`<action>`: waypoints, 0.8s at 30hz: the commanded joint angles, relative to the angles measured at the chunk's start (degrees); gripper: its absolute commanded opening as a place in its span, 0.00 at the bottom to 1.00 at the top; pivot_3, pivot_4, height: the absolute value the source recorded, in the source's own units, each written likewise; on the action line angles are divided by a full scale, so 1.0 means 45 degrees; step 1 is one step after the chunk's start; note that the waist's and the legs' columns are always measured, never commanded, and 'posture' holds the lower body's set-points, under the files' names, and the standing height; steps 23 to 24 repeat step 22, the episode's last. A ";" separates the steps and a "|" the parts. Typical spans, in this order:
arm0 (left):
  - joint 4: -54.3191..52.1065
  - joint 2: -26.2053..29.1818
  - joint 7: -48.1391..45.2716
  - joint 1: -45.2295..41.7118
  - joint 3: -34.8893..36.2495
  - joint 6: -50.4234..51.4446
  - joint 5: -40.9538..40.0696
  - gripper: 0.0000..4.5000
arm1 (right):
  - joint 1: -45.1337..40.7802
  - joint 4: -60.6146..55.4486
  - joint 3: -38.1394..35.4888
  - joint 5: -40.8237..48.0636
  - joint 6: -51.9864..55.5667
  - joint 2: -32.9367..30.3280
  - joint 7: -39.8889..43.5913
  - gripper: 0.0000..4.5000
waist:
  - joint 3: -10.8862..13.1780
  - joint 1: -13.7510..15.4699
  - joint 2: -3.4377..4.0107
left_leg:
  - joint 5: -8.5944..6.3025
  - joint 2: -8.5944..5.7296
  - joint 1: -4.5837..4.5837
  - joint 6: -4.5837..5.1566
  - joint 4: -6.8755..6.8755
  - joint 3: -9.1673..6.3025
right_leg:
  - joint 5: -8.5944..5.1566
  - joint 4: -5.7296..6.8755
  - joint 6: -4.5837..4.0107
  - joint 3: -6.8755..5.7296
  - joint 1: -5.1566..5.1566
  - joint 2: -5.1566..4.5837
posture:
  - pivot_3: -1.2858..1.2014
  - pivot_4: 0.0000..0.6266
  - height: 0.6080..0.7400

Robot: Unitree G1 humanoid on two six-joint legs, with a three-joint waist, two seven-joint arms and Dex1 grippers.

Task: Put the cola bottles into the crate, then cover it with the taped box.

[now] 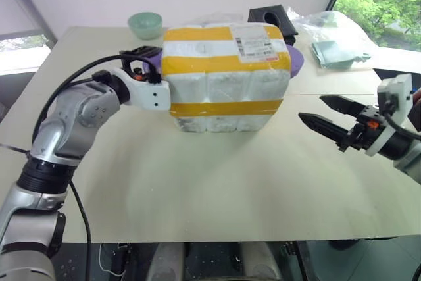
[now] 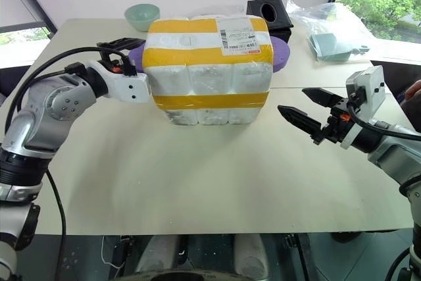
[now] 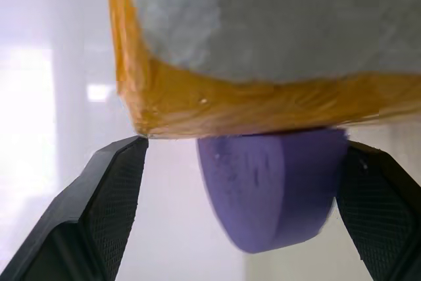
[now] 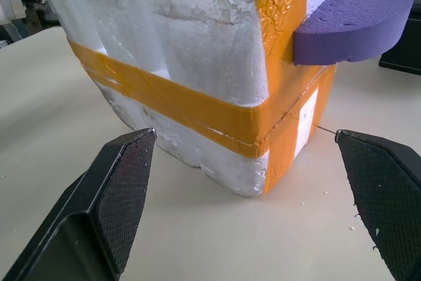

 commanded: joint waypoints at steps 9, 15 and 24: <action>-0.0005 0.2012 -0.7170 0.1658 0.3744 0.5534 -1.1032 0.99 | 0.0131 -0.0064 -0.0410 -0.0106 -0.0206 -0.0153 0.0310 1.00 | 0.0005 0.0003 0.0010 | -0.0001 0.0006 0.0001 0.0001 0.0001 0.0000 | -0.0027 -0.0001 -0.0052 -0.0002 0.0001 0.0000 | 0.52 0.24 0.99; 0.3227 0.2761 -0.8395 -0.1077 0.4624 1.1462 -1.4559 0.99 | 0.0228 0.0216 -0.0620 -0.0139 -0.0094 -0.0532 0.0942 1.00 | 0.0005 -0.0005 0.0010 | -0.0001 0.0002 0.0000 0.0001 0.0011 -0.0020 | -0.0030 -0.0001 -0.0049 -0.0021 0.0009 0.0002 | 0.52 0.24 0.99; 0.4449 0.2554 -0.9391 -0.2078 0.3490 1.0572 -1.3394 0.99 | 0.0401 0.0562 -0.0787 -0.0133 0.0044 -0.1170 0.2093 1.00 | 0.0001 -0.0053 0.0023 | -0.0005 0.0004 0.0009 0.0009 -0.0009 -0.0011 | -0.0033 0.0003 -0.0044 -0.0013 0.0002 0.0007 | 0.52 0.24 0.99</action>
